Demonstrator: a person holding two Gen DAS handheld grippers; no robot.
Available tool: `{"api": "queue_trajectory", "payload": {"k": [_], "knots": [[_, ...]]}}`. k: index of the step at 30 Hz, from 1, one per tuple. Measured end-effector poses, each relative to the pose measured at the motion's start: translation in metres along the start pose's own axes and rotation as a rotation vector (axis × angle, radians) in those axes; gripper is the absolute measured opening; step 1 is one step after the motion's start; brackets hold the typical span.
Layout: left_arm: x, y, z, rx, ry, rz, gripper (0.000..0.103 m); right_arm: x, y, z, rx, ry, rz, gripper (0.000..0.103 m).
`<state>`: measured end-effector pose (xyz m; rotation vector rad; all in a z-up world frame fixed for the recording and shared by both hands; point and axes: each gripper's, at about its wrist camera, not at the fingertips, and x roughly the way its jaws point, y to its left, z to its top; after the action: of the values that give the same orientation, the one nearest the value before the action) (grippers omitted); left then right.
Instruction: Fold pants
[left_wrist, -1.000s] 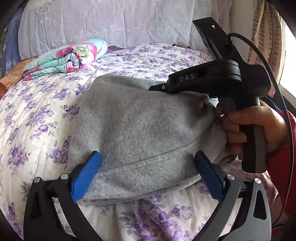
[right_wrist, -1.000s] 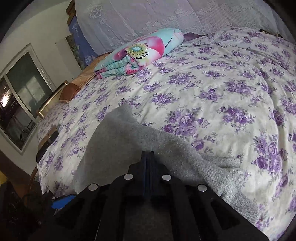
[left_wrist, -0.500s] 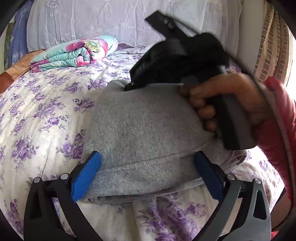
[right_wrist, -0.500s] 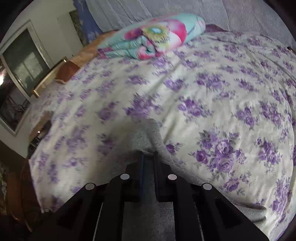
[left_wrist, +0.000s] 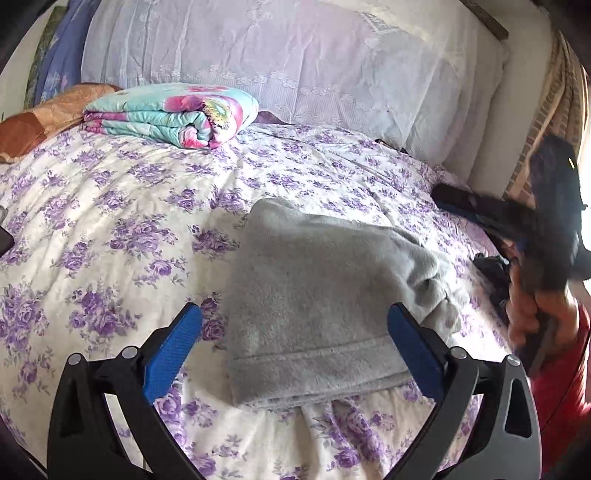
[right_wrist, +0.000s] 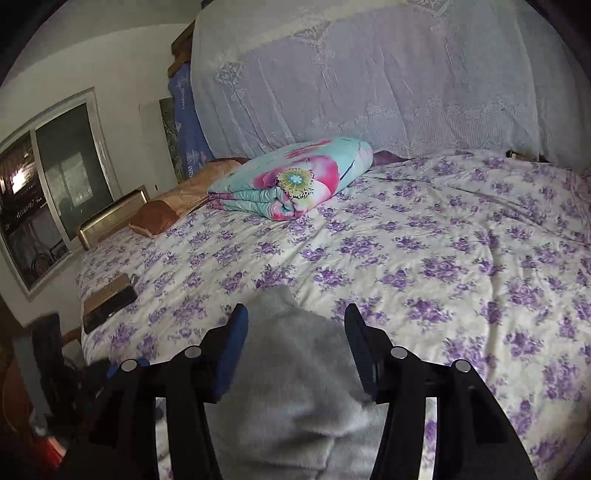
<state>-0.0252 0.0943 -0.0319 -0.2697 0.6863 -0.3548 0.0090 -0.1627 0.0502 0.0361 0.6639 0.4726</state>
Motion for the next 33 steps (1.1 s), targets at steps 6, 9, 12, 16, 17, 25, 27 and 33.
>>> {"api": "queue_trajectory", "payload": {"k": [6, 9, 12, 16, 17, 25, 27, 33], "knots": [[0.071, 0.003, -0.024, -0.029, 0.197, 0.000, 0.099, 0.045, -0.013, -0.077, -0.087, 0.070, -0.157, 0.058], [0.070, 0.005, -0.021, -0.041, 0.228, -0.013, 0.099, 0.041, -0.008, -0.067, -0.079, 0.085, -0.146, 0.062], [0.057, 0.012, -0.021, -0.073, 0.234, -0.054, 0.098, 0.016, -0.013, -0.064, -0.048, 0.027, -0.106, 0.071], [0.036, 0.018, -0.010, -0.078, 0.213, -0.099, 0.098, -0.030, -0.046, -0.068, 0.093, -0.038, -0.030, 0.090], [0.035, 0.021, -0.006, -0.090, 0.218, -0.119, 0.098, -0.035, -0.060, -0.069, 0.152, -0.030, -0.003, 0.091], [0.078, 0.022, 0.004, -0.147, 0.310, -0.205, 0.098, 0.009, -0.100, -0.081, 0.411, 0.096, 0.160, 0.091], [0.086, 0.013, 0.001, -0.104, 0.319, -0.188, 0.098, 0.038, -0.101, -0.083, 0.464, 0.173, 0.223, 0.091], [0.093, 0.011, 0.001, -0.085, 0.297, -0.202, 0.099, 0.072, -0.089, -0.084, 0.484, 0.176, 0.266, 0.090]]}}
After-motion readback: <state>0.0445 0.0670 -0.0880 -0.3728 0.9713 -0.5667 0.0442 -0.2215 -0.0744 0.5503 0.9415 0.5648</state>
